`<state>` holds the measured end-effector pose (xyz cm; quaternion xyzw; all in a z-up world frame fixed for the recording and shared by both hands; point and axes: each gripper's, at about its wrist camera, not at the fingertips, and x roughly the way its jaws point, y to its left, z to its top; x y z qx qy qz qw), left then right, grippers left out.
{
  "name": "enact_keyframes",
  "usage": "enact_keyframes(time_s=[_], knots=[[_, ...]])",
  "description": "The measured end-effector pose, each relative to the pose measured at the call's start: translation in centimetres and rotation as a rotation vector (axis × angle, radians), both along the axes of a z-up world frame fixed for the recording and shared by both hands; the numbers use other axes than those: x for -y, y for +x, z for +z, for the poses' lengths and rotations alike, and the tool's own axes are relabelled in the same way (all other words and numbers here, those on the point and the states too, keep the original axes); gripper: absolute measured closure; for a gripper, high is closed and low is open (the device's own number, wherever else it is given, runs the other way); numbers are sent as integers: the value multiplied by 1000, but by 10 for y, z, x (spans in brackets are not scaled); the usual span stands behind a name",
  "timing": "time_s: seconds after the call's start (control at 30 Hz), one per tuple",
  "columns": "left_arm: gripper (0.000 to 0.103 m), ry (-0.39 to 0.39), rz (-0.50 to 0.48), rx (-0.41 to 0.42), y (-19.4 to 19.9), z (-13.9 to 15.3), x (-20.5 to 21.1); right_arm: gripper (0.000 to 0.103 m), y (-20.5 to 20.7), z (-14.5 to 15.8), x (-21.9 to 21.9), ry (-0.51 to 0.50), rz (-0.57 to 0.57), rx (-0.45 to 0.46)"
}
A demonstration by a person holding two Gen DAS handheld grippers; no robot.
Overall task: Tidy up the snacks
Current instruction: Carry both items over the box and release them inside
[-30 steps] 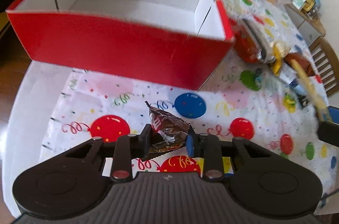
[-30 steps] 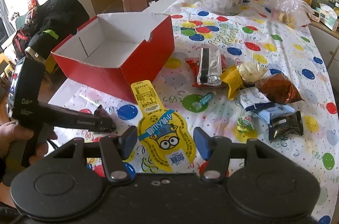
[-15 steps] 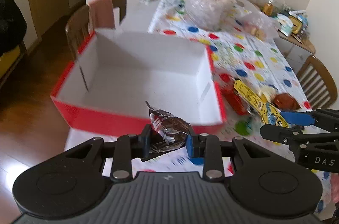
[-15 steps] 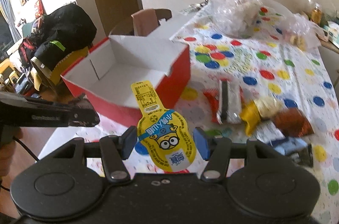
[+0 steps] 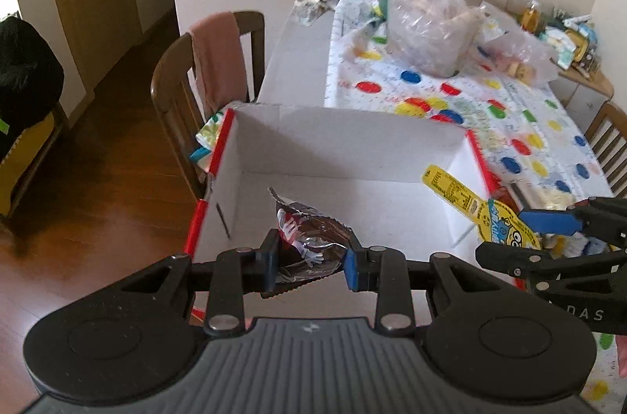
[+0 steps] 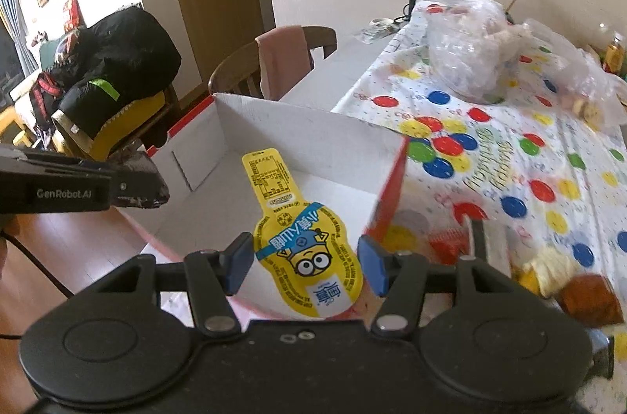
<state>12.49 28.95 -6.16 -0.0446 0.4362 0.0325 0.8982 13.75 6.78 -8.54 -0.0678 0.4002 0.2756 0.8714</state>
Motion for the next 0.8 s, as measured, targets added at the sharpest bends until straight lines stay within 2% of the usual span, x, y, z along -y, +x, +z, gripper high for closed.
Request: enact_keyframes(time_s=[0.17,0.33,0.57,0.8], knots=[[72,3,5,-67,21,-23,-17,46,21,-16,-29,-43,7,-26],[72,18,-36,-123,32,-46,-20,46,37,-41,-48,-102,17,-67],[72,51,-101,-191,41,-70,-13,46,38,-69,-73,-190,69,-110],[72,83,-134,-235,41,-84,-6,46,37,-79,-84,-231,83,-132]])
